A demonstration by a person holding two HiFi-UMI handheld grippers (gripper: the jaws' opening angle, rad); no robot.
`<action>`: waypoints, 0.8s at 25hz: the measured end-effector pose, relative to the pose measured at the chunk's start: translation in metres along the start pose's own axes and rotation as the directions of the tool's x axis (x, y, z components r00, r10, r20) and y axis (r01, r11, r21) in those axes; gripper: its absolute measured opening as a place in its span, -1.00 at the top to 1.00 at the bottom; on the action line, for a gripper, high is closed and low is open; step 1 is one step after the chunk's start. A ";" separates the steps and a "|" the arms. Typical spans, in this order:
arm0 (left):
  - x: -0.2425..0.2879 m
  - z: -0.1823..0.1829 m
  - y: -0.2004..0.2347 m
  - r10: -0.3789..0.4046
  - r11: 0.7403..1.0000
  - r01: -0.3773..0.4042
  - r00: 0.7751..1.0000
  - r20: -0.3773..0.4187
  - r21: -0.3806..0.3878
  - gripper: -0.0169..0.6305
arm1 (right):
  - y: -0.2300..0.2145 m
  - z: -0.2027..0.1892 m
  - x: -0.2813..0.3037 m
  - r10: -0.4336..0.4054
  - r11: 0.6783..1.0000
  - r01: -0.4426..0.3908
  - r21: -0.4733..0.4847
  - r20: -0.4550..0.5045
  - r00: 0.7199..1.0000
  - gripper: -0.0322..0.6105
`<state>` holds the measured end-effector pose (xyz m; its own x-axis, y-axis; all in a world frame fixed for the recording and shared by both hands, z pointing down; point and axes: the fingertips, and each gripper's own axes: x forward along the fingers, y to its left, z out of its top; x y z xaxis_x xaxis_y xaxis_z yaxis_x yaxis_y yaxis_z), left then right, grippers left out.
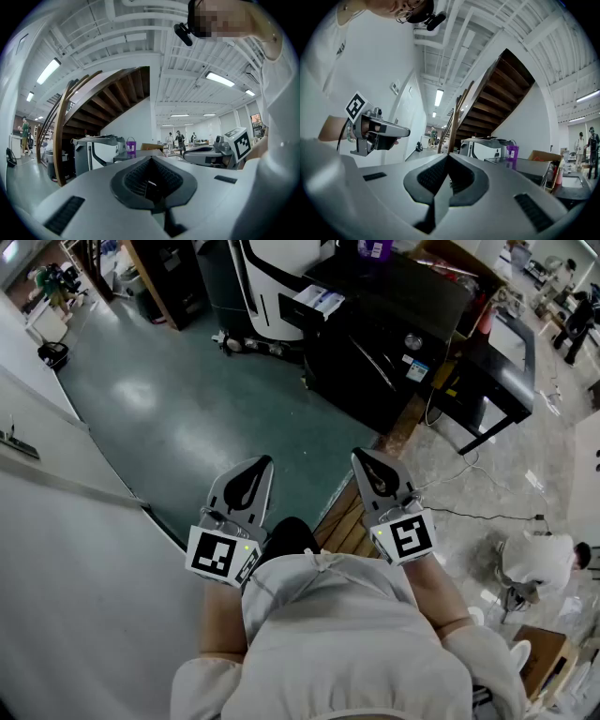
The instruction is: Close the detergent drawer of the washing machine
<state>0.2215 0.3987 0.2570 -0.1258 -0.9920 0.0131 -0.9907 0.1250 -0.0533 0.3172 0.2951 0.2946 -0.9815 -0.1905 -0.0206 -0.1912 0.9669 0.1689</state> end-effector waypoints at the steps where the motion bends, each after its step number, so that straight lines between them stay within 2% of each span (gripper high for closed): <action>1: 0.001 0.000 0.000 -0.001 1.000 0.001 1.000 -0.001 0.002 0.89 | -0.001 0.000 0.000 0.000 1.000 0.000 0.002 -0.001 1.000 0.89; 15: 0.011 -0.007 0.002 0.008 1.000 -0.008 1.000 -0.016 -0.014 0.89 | -0.012 -0.007 0.001 -0.023 0.999 0.023 0.027 0.007 1.000 0.89; 20: 0.018 -0.015 0.011 0.020 0.999 -0.021 0.999 -0.036 -0.030 0.89 | -0.018 -0.018 0.011 -0.029 0.998 0.029 0.050 -0.016 0.999 0.89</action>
<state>0.2080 0.3826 0.2712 -0.1477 -0.9879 0.0481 -0.9889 0.1467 -0.0240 0.3098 0.2728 0.3088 -0.9753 -0.2208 -0.0097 -0.2204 0.9682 0.1186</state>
